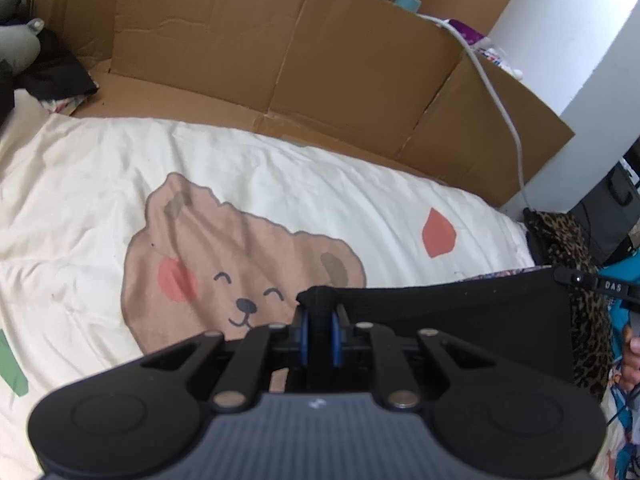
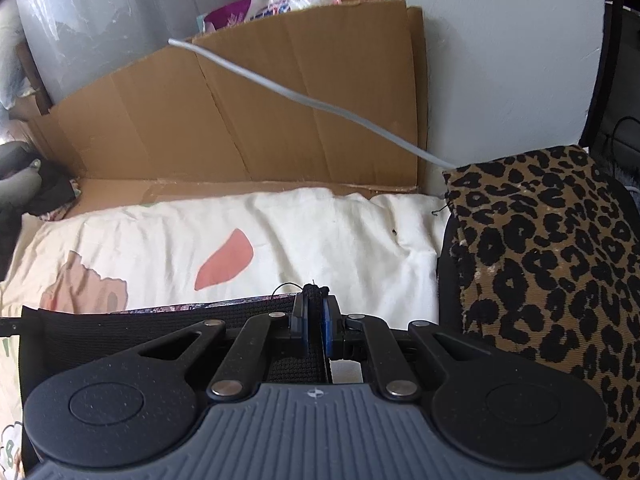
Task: Fold clothes
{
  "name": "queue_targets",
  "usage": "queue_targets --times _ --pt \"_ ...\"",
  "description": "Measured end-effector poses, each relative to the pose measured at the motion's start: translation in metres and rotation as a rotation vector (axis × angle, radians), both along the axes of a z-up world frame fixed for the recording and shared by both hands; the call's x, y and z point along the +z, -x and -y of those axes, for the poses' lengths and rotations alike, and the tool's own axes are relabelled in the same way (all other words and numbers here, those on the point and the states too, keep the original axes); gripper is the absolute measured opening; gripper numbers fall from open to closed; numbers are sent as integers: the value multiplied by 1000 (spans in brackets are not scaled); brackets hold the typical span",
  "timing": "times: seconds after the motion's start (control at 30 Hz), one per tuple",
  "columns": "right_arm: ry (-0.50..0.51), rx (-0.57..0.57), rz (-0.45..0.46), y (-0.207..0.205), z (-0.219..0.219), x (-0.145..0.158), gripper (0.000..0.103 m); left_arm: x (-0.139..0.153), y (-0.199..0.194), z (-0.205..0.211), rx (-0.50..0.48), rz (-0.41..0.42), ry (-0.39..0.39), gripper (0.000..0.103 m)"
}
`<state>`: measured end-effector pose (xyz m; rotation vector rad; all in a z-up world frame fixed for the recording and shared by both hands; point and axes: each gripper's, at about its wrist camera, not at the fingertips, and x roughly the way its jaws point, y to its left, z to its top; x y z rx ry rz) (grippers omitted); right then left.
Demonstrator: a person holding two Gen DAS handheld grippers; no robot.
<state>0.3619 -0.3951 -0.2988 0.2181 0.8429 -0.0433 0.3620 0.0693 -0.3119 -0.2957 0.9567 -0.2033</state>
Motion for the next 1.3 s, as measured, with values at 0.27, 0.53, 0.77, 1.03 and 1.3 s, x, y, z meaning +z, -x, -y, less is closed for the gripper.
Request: queue_targets --times 0.27,0.53,0.77,1.03,1.3 --pt "-7 -10 -20 -12 1 -11 6 -10 -9 -3 10 -17 10 12" --pt "-11 -16 -70 -23 1 -29 7 -28 -18 1 1 -35 -12 13" --pt "-47 -35 -50 -13 11 -25 10 -25 -12 -11 60 -36 -62 19" --pt "-72 4 -21 28 10 -6 10 0 20 -6 39 -22 -55 19" --pt "-78 49 -5 73 -3 7 10 16 53 19 -59 -18 -37 19"
